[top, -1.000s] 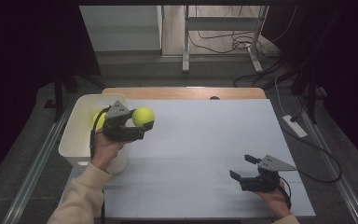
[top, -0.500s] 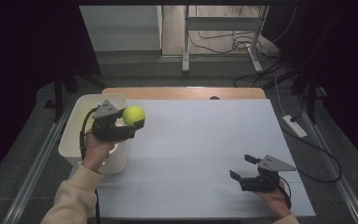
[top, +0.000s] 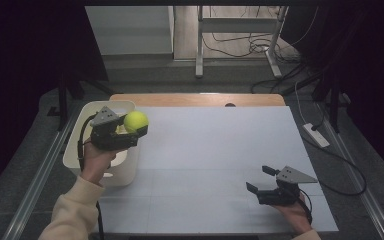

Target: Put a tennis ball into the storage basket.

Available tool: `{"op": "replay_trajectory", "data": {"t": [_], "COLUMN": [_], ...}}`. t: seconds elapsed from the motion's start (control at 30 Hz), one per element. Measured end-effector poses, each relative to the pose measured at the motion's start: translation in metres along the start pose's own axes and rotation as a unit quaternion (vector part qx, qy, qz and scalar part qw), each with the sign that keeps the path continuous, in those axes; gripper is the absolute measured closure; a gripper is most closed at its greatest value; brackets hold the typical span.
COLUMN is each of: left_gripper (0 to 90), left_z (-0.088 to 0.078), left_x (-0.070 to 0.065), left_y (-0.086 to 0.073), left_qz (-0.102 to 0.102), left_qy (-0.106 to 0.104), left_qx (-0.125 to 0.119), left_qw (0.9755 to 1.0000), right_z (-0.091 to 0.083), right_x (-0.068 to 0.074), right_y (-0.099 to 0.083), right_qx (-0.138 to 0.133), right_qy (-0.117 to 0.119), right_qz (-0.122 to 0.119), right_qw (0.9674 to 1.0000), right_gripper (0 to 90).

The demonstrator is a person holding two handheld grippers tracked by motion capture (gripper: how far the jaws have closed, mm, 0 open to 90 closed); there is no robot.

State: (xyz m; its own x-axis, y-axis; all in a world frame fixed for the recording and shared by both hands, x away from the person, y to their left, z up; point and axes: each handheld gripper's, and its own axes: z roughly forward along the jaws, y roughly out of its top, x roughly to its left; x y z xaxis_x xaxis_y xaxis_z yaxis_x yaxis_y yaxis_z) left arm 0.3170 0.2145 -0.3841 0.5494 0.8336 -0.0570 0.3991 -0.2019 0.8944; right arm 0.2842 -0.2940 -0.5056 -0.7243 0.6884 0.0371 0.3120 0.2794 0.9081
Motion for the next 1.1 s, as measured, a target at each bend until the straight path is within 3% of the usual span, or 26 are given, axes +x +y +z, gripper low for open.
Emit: {"op": "replay_trajectory", "data": {"t": [0.47, 1.1], "left_gripper": [26.6, 26.5], "left_z": [-0.013, -0.030], "left_x": [0.024, 0.055], "left_y": [-0.009, -0.025], "left_qz": [-0.023, -0.050], "left_qy": [0.043, 0.099], "left_qx": [0.009, 0.035], "left_qw": [0.9988, 0.9932], "right_z": [0.000, 0.001], "right_x": [0.000, 0.001], "right_y": [0.000, 0.000], "right_qx": [0.002, 0.004], "right_qy": [-0.001, -0.001], "right_qz": [0.000, -0.003], "right_qw": [1.0000, 1.0000], "right_gripper": [11.2, 11.2]}}
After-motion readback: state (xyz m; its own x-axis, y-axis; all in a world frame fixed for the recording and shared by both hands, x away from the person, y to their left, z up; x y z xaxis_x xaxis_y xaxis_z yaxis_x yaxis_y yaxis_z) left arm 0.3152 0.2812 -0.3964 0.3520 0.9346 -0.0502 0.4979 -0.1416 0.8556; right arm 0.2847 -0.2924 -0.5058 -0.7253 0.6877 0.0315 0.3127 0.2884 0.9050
